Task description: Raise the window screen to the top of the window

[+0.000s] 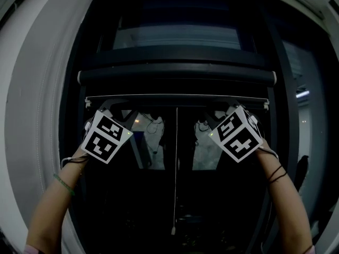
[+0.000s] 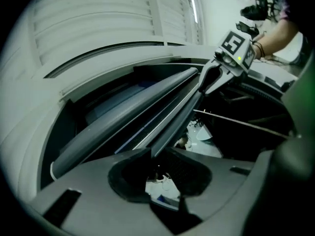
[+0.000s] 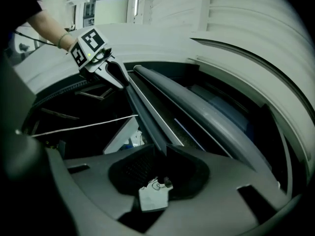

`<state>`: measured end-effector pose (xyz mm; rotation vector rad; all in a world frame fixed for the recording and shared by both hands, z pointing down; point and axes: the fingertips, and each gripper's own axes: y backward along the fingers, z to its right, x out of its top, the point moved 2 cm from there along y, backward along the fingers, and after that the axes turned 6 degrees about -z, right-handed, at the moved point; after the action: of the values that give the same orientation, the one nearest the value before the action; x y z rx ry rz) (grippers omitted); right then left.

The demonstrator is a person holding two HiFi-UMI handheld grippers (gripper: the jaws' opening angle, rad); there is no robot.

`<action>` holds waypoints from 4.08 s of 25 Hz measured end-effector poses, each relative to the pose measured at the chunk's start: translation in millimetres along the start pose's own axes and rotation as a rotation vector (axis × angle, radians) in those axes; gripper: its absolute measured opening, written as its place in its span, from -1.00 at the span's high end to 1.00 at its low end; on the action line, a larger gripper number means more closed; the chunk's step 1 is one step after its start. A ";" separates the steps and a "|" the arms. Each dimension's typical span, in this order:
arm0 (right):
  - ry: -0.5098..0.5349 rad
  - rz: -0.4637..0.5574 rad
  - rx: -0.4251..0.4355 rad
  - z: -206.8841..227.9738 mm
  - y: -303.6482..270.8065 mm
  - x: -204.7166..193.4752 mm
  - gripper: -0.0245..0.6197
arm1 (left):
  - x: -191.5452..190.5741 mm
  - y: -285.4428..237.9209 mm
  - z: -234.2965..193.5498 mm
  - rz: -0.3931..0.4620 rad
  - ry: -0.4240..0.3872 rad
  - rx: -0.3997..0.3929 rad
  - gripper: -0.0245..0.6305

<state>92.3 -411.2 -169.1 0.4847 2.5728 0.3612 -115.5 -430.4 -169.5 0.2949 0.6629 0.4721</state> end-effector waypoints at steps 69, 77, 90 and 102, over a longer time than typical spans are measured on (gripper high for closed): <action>-1.124 -0.309 0.560 -511.0 718.1 15.1 0.72 | -2.5 754.4 466.7 -0.358 1.053 -0.581 0.69; -1.122 -0.368 0.544 -558.1 762.0 88.3 0.77 | -33.2 841.6 427.6 -0.416 1.065 -0.636 0.69; -1.120 -0.419 0.489 -572.3 807.9 126.2 0.81 | -33.6 891.4 415.4 -0.378 1.080 -0.687 0.69; -1.115 -0.418 0.465 -565.0 820.0 130.3 0.81 | -24.7 906.5 426.7 -0.334 1.066 -0.719 0.69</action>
<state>-82.2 288.8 529.6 0.1823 1.5559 -0.5370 -149.1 283.7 532.8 -0.8065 1.4776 0.4953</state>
